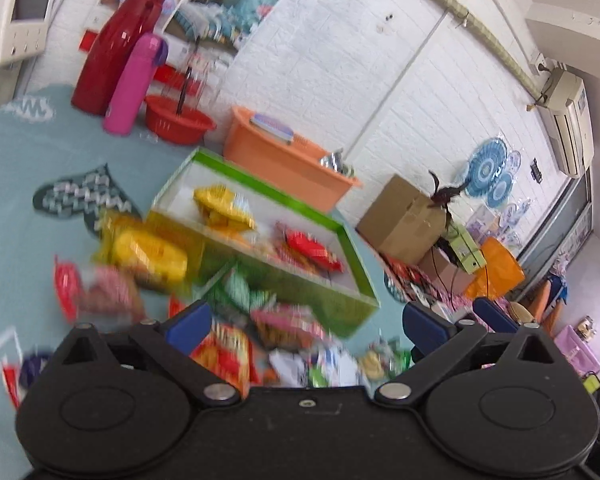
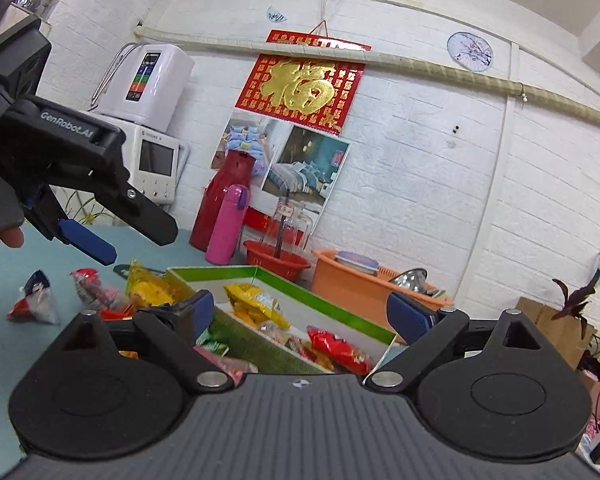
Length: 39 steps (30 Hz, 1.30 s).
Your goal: Organize snacks
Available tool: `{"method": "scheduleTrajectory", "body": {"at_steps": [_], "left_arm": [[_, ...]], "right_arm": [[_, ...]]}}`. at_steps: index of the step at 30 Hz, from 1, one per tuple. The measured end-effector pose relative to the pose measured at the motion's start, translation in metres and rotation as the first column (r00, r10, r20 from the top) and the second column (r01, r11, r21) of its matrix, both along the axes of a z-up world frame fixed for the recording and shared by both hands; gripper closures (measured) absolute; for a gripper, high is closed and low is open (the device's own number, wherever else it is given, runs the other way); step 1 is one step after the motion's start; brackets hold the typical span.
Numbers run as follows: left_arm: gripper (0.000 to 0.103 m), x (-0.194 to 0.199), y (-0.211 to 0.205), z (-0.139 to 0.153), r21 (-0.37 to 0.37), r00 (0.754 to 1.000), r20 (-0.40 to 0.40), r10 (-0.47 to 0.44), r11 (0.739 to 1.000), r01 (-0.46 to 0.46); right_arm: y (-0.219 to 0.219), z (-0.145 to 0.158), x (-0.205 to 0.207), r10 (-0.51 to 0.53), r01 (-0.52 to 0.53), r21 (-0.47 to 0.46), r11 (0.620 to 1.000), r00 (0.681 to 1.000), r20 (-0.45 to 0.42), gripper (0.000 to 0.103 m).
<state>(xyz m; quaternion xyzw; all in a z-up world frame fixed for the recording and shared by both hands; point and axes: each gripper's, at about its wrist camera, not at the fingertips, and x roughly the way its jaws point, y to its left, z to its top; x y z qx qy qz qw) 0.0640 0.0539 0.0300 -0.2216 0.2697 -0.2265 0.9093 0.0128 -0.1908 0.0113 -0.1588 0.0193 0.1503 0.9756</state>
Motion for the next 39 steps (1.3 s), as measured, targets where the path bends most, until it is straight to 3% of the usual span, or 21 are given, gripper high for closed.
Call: {"method": "scheduleTrajectory", "body": {"at_steps": [7,11,17,20,26,30,35,39], "left_arm": [[0.000,-0.015,0.010,-0.043,-0.091,0.988,-0.146,-0.054,0.995,0.041],[0.000,-0.013,0.008,-0.048,-0.084,0.985,-0.160,-0.063,0.995,0.050],[0.000,-0.022,-0.001,-0.041,-0.076,0.983,-0.119,-0.139,0.989,0.131],[0.000,-0.030,-0.001,-0.042,-0.073,0.984,-0.116,-0.134,0.989,0.126],[0.000,-0.042,0.010,-0.051,-0.080,0.981,-0.168,-0.100,0.993,0.088],[0.000,-0.044,0.007,-0.056,-0.083,0.973,-0.194,-0.127,0.990,0.112],[0.000,-0.041,-0.003,-0.065,-0.105,0.960,-0.223,-0.170,0.983,0.150],[0.000,-0.041,-0.013,-0.073,-0.118,0.950,-0.240,-0.202,0.977,0.178]], "right_arm": [[-0.007,-0.034,-0.003,0.000,-0.005,-0.026,1.000,0.983,-0.182,0.000],[-0.014,-0.039,0.013,0.079,-0.057,0.081,0.995,0.947,-0.310,0.000],[-0.013,-0.037,0.053,0.222,-0.214,0.061,0.975,0.919,-0.327,0.000],[-0.013,-0.036,0.087,0.345,-0.340,0.085,0.937,0.854,-0.388,0.000],[-0.007,-0.046,0.124,0.418,-0.413,0.130,0.901,0.752,-0.510,0.000],[-0.015,-0.048,0.098,0.400,-0.391,0.130,0.911,0.761,-0.510,0.000],[-0.014,-0.054,0.039,0.309,-0.334,0.040,0.942,0.812,-0.495,0.000],[-0.012,-0.052,0.010,0.314,-0.325,0.069,0.943,0.805,-0.503,0.000]]}}
